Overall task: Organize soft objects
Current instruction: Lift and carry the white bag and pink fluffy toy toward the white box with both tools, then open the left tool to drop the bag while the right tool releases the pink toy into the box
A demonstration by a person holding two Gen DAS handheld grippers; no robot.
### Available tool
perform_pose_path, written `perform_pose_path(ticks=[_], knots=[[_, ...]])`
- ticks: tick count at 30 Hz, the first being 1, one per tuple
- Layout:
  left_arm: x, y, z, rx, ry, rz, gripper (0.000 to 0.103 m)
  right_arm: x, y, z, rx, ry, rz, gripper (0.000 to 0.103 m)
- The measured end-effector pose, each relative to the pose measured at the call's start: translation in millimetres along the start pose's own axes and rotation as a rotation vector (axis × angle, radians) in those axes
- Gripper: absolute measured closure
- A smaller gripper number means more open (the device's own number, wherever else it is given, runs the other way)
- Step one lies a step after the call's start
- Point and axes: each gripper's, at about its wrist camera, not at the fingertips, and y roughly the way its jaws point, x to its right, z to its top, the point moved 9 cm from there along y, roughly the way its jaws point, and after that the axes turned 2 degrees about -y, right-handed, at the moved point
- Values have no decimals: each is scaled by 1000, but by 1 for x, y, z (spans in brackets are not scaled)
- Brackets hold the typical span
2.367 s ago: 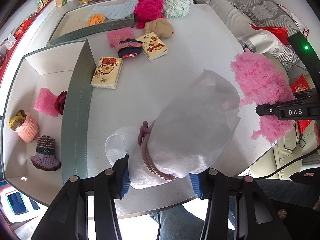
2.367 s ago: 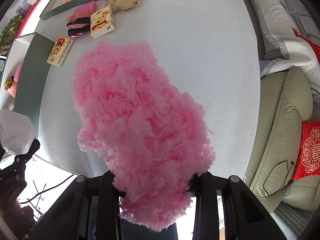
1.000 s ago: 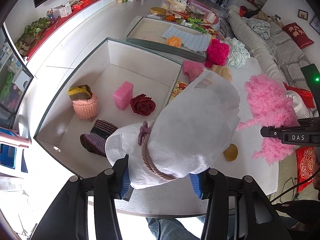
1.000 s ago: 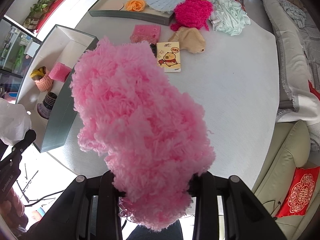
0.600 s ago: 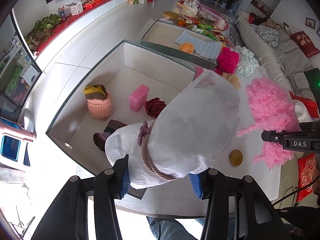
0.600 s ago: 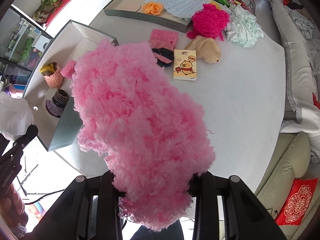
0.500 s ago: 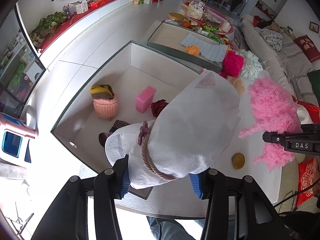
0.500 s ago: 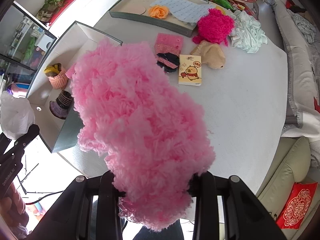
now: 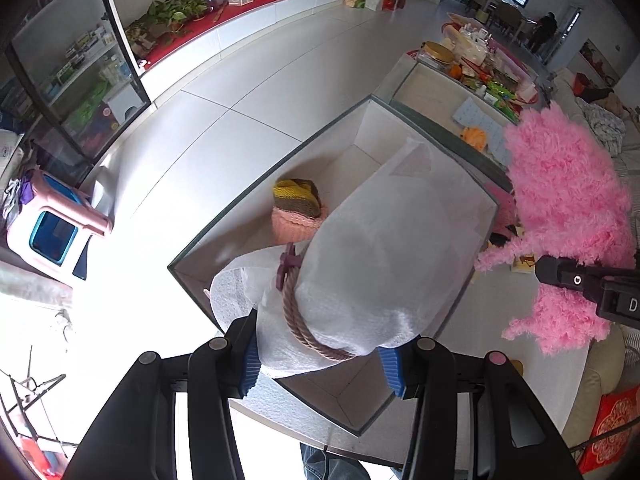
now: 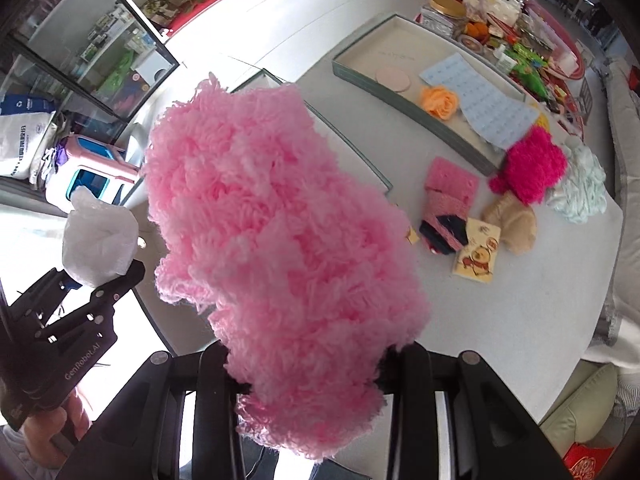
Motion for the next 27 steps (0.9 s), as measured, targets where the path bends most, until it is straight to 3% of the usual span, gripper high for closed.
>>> perform_pose_path(ticks=[12, 15, 16, 17, 19, 20, 21, 22, 27], knots=[[-19, 52, -11, -110, -76, 51, 53, -19, 61, 56, -68, -17, 34, 62], [-18, 64, -12, -144, -85, 58, 43, -18, 77, 61, -97, -4, 38, 49], [-17, 67, -12, -154, -83, 59, 38, -17, 80, 62, -104, 3, 44, 39], [-16, 70, -11, -167, -77, 54, 25, -17, 83, 62, -130, 9, 56, 18], [-12, 70, -11, -164, -69, 41, 20, -19, 85, 60, -152, 19, 101, 0], [-12, 68, -9, -152, -62, 56, 19, -19, 82, 61, -132, 21, 123, 0], [-13, 66, -7, -143, -55, 71, 6, -20, 77, 63, -106, 20, 140, 0], [-14, 64, -6, -138, -56, 79, 0, -20, 72, 63, -85, 20, 157, 0], [-10, 58, -11, -162, -31, 76, 0, -3, 50, 41, -45, 58, 218, 0]])
